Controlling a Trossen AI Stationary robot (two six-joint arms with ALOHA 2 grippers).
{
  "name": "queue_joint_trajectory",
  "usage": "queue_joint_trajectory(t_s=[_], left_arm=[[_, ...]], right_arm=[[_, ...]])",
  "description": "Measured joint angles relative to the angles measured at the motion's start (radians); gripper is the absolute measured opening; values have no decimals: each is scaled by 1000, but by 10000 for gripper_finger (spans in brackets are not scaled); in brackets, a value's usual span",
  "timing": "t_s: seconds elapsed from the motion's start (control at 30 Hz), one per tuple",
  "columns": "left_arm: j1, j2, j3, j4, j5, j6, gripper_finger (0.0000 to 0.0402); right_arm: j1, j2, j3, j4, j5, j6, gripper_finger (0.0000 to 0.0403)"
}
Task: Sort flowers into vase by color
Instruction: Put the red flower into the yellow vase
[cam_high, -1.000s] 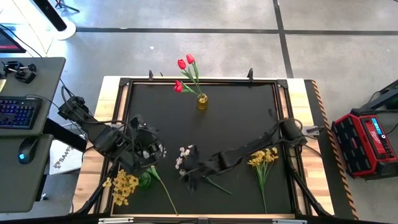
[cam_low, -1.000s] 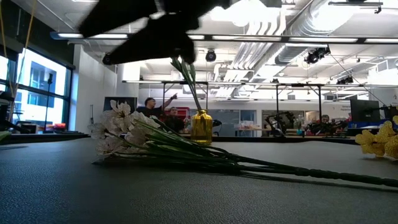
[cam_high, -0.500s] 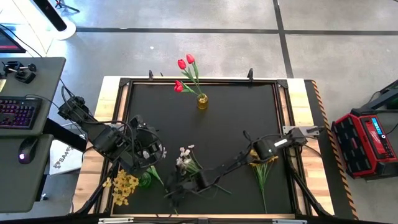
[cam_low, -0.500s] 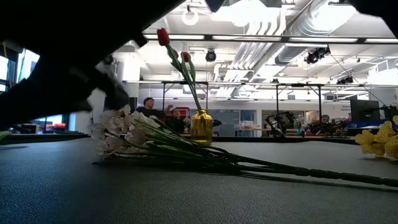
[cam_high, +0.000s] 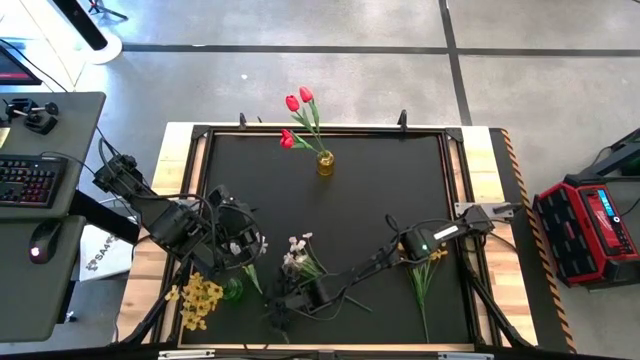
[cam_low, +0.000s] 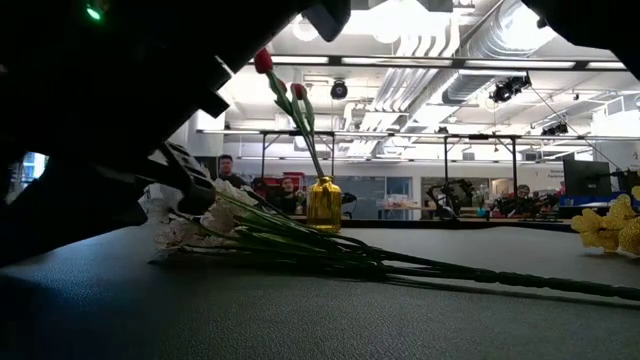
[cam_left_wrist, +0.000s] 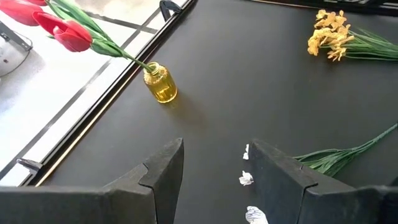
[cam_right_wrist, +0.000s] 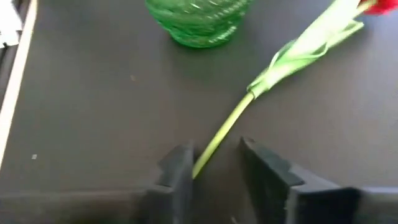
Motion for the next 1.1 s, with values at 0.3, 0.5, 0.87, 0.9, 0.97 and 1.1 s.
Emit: queue_joint_trajectory(t_s=[0.3,0.5,0.87,0.9,0.97,1.1], left_arm=[[0,0,0,1,6,2,170],[-17,0,0,0,27,2,170],[-99,0,0,-3,1,-31,170],[-104,0,-1,-4,-4,-33,170],[-116,0,0,-5,-11,-33,170],[-134,0,-1,-5,-25,-34,170]], right_arm=[[1,-14,-2,-58,38,13,7],[32,-67,-10,-251,213,18,2],[111,-191,-9,-882,545,379,0],[117,-203,-9,-959,562,437,0],[126,-221,-8,-1106,586,545,0],[132,-313,-149,-1074,572,562,0]])
